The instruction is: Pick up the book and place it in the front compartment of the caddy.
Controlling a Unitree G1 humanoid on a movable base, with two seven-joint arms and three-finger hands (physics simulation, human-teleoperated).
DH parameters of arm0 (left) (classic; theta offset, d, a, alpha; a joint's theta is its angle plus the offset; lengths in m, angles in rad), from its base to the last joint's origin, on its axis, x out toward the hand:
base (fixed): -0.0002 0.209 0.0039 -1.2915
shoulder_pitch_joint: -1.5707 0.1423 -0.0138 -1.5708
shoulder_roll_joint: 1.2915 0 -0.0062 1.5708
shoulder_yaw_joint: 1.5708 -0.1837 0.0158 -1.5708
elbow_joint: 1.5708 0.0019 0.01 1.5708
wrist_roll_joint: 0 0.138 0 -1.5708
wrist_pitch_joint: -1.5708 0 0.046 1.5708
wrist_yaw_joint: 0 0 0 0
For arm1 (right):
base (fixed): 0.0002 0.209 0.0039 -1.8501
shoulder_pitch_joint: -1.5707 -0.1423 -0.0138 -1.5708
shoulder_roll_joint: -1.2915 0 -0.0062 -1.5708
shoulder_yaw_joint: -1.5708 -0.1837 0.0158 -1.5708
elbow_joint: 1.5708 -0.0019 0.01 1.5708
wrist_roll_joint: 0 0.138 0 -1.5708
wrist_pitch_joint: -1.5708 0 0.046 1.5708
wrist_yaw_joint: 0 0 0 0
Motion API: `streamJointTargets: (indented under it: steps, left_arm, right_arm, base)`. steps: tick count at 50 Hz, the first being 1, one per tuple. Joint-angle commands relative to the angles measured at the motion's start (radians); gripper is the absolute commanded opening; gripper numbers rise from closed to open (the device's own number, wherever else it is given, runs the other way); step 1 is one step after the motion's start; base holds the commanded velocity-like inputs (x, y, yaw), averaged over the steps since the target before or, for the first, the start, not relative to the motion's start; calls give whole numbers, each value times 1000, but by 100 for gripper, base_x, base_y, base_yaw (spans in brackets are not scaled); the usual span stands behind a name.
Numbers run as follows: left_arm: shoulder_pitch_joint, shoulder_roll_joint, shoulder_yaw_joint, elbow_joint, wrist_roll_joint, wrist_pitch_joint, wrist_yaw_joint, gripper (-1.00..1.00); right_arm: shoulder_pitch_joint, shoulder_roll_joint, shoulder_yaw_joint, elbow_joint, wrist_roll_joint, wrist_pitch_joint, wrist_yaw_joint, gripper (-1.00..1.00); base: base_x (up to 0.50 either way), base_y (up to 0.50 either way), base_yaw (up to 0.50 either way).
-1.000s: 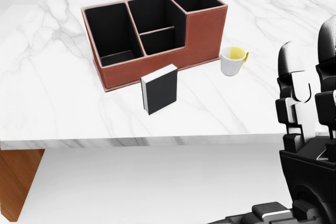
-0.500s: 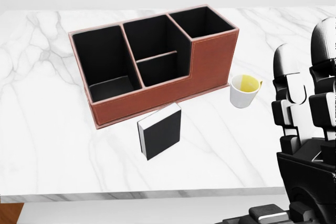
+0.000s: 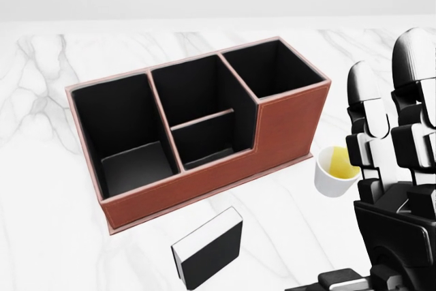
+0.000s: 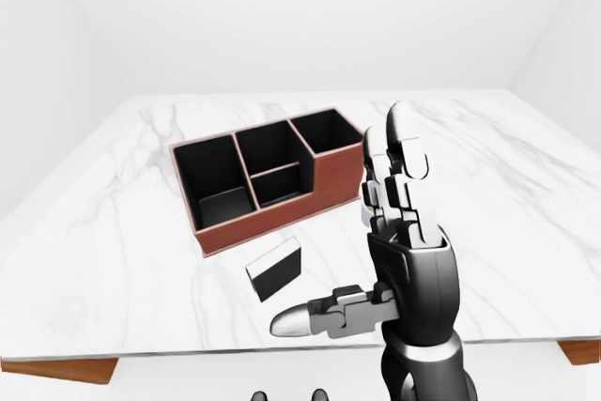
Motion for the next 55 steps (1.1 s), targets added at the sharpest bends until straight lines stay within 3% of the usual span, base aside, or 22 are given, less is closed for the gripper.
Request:
streamJointTargets:
  steps: [1, 37, 48, 55]
  left_arm:
    - [-5, -5, 17, 0, -10, 0, -3, 100]
    - [-14, -11, 52, 0, -23, 0, -9, 100]
    - [-19, 15, 94, 0, -56, 0, 2, 100]
    - [-25, -15, 65, 0, -10, 0, -26, 100]
  right_arm:
    - [6, -3, 6, -5, -4, 0, 2, 100]
    - [14, 2, 12, -17, 21, 0, -3, 100]
    - [45, -39, 16, -31, 1, 0, 17, 100]
    - [17, -75, -36, -31, -60, 0, 108, 100]
  base:
    - [50, 0, 0]
    - [50, 0, 0]
    - [1, 0, 0]
    - [0, 0, 0]
